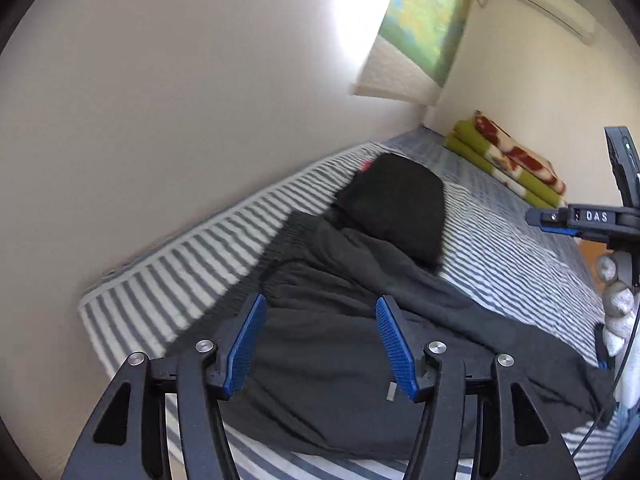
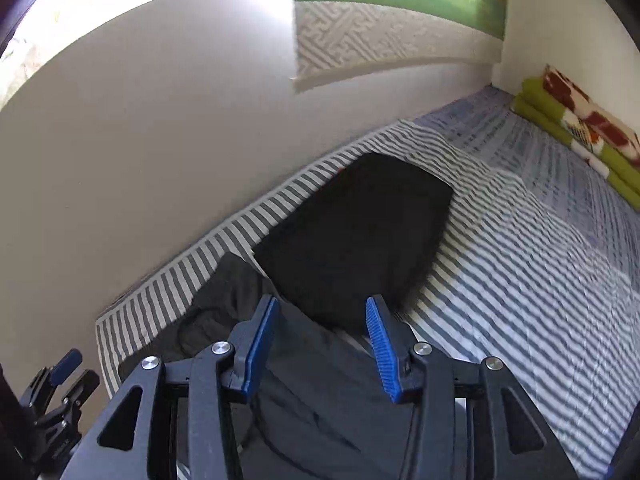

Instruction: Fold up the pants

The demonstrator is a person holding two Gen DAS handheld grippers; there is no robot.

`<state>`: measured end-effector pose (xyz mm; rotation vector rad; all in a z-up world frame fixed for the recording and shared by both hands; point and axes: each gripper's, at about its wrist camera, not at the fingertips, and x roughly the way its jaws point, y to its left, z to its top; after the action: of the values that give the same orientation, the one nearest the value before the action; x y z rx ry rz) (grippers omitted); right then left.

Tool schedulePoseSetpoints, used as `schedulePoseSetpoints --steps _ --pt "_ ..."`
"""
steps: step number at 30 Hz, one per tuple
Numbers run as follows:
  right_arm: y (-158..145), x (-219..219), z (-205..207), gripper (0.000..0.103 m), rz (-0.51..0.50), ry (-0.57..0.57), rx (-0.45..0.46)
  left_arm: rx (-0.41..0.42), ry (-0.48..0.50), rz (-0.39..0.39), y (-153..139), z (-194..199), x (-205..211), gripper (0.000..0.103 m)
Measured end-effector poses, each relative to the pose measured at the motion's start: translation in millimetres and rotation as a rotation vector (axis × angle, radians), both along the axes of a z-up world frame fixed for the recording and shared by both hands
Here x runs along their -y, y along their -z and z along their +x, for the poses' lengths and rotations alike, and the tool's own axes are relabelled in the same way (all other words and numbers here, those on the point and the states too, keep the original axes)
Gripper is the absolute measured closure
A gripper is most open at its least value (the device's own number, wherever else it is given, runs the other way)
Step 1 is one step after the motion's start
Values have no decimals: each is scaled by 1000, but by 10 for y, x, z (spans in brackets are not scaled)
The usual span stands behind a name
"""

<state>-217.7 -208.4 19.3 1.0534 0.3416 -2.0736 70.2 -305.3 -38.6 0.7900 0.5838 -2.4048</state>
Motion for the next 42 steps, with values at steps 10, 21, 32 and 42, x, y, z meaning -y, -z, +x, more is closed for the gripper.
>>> schedulePoseSetpoints --steps 10,21,32,42 --pt "578 -3916 485 60 24 594 122 163 630 83 563 -1569 -2345 34" --pt "1372 -6025 686 58 -107 1000 329 381 878 -223 1260 -1980 -3971 31" --pt "1642 -6009 217 53 30 962 302 395 916 -235 1378 -2271 -3856 70" --pt "487 -5922 -7 81 -174 876 190 366 929 -194 1334 -2255 -3767 102"
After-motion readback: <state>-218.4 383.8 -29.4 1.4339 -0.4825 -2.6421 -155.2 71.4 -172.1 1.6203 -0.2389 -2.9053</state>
